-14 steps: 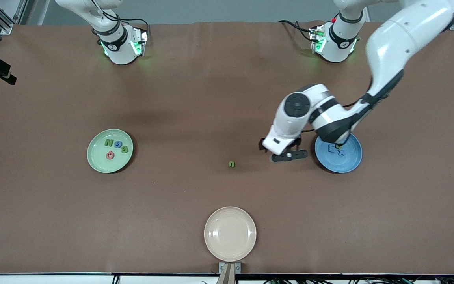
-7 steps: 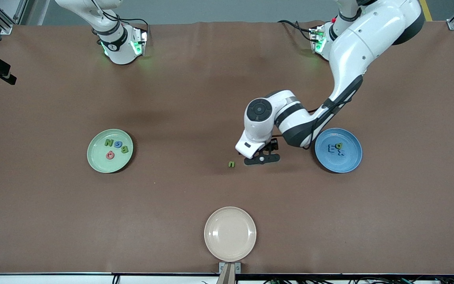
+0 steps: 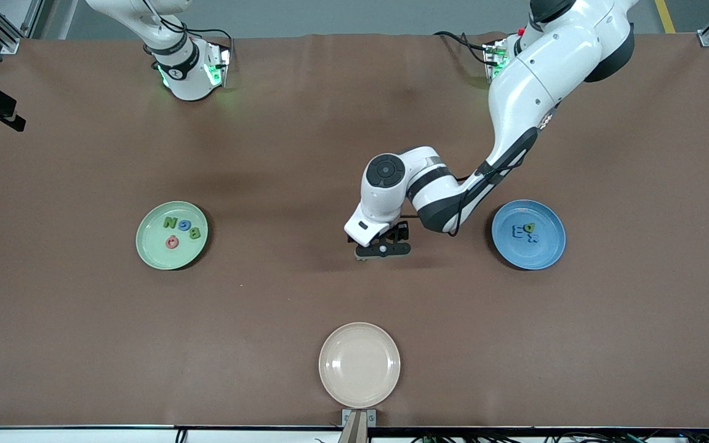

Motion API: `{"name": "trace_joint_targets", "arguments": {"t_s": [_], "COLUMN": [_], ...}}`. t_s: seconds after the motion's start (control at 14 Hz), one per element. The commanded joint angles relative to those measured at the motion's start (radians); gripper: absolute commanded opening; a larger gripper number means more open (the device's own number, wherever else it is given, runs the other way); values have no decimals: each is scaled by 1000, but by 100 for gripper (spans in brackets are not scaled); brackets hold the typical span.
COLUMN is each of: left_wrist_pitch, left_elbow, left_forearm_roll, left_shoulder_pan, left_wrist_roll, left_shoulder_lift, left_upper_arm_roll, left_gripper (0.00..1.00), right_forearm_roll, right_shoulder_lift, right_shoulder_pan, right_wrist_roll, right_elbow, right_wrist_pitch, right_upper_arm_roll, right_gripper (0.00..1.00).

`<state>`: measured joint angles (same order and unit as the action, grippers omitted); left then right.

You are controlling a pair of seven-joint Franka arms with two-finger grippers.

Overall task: Sort upper and lower case letters into plates
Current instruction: 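Move the left gripper over the green u on the table, then lower the left gripper and close it on the green u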

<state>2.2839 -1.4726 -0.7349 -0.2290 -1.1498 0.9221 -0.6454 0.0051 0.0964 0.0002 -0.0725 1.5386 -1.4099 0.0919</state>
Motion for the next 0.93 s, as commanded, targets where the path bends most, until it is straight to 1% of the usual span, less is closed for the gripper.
{"name": "trace_joint_targets", "arguments": {"t_s": [0.0, 0.21, 0.36, 0.43, 0.57, 0.64, 0.86], "left_wrist_pitch": [57, 75, 80, 83, 83, 83, 85], "left_elbow": [84, 104, 104, 104, 103, 103, 103], "left_forearm_roll": [15, 14, 14, 14, 14, 14, 12], "left_shoulder_pan": [-90, -102, -104, -104, -107, -112, -116], "left_wrist_roll": [36, 45, 47, 47, 53, 53, 54], "left_shoulder_lift": [55, 77, 78, 81, 87, 87, 100], "left_upper_arm_roll": [85, 93, 93, 93, 93, 93, 93], "left_gripper": [98, 97, 92, 92, 86, 85, 78], "right_forearm_roll": [3, 0, -2, -2, -2, -2, 0], "right_shoulder_lift": [28, 29, 29, 29, 29, 29, 29], "right_shoulder_pan": [-3, -3, -2, 0, 0, 0, -2], "right_wrist_roll": [-19, -19, -26, -26, -24, -23, -18], "right_elbow": [26, 26, 26, 26, 26, 26, 28], "right_wrist_pitch": [-9, -11, -20, -23, -27, -27, -17], "right_upper_arm_roll": [0, -1, -3, -4, -4, -4, -3], "right_gripper": [100, 100, 100, 100, 100, 100, 100]}}
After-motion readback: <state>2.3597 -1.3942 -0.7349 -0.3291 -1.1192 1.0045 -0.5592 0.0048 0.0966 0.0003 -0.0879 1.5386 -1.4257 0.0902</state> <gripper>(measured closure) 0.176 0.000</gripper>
